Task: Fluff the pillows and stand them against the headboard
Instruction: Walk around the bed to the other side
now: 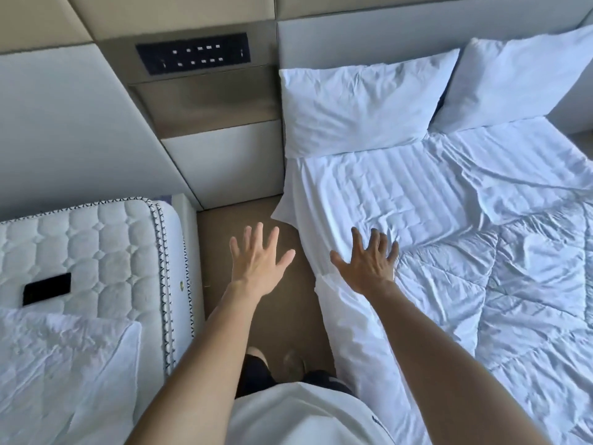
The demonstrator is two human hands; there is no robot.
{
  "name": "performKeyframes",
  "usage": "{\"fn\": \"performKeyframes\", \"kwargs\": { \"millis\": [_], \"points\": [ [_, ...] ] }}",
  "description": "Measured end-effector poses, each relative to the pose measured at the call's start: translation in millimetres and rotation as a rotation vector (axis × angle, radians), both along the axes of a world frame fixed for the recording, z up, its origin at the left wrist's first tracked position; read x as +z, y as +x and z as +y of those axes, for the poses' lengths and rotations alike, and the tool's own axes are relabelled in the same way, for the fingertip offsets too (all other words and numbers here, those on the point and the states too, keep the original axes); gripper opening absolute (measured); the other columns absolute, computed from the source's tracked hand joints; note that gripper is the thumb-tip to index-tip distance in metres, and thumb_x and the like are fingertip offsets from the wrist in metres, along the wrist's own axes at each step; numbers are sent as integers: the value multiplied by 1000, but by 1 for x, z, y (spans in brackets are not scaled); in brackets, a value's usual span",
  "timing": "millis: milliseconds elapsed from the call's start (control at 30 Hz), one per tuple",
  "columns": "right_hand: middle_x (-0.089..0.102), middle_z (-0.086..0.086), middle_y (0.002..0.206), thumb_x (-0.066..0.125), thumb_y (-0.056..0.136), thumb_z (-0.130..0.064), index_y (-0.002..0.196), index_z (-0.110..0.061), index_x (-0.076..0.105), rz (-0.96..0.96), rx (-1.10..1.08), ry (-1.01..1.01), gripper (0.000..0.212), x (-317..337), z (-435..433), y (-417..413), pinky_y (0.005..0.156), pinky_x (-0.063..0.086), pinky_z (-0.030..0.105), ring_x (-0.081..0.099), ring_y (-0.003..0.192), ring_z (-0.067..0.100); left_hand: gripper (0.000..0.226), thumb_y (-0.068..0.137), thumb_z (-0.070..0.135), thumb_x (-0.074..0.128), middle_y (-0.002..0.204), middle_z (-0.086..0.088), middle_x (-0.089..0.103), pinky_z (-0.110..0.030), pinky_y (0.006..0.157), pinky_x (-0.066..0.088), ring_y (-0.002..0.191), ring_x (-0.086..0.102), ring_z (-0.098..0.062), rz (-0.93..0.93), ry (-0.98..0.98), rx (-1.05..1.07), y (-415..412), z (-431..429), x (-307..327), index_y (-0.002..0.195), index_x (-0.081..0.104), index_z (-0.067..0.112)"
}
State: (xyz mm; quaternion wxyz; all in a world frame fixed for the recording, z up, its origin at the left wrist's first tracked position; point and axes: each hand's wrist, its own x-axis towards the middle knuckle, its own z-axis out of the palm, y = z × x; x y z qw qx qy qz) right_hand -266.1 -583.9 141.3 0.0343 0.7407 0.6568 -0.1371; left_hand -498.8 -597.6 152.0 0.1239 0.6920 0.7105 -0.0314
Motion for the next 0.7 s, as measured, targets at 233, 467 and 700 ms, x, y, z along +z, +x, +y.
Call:
{"fn": "performKeyframes", "kwargs": {
  "millis": [233,467,700],
  "points": [
    [19,18,156,34,85,-74,153,-26,21,-40,-63,38,84,-7,146,18,117,-2,58,10,146,35,74,94,68,17,163,-11,9,-61,116,8,150,6,-32,12,-21,-98,-2,174,1,155,17,26],
    [15,19,158,39,90,-68,153,-26,18,-52,-202,54,79,-4,311,44,118,-3,58,7,148,37,74,95,68,15,165,-9,2,-60,118,5,151,0,-31,8,5,-197,9,377,17,156,11,26],
    [14,20,159,40,91,-64,155,-27,15,-25,-311,80,78,16,458,82,118,-3,58,8,149,36,70,95,66,24,162,-9,11,-59,116,7,149,8,-30,41,46,-278,34,554,33,154,19,28]
  ]
}}
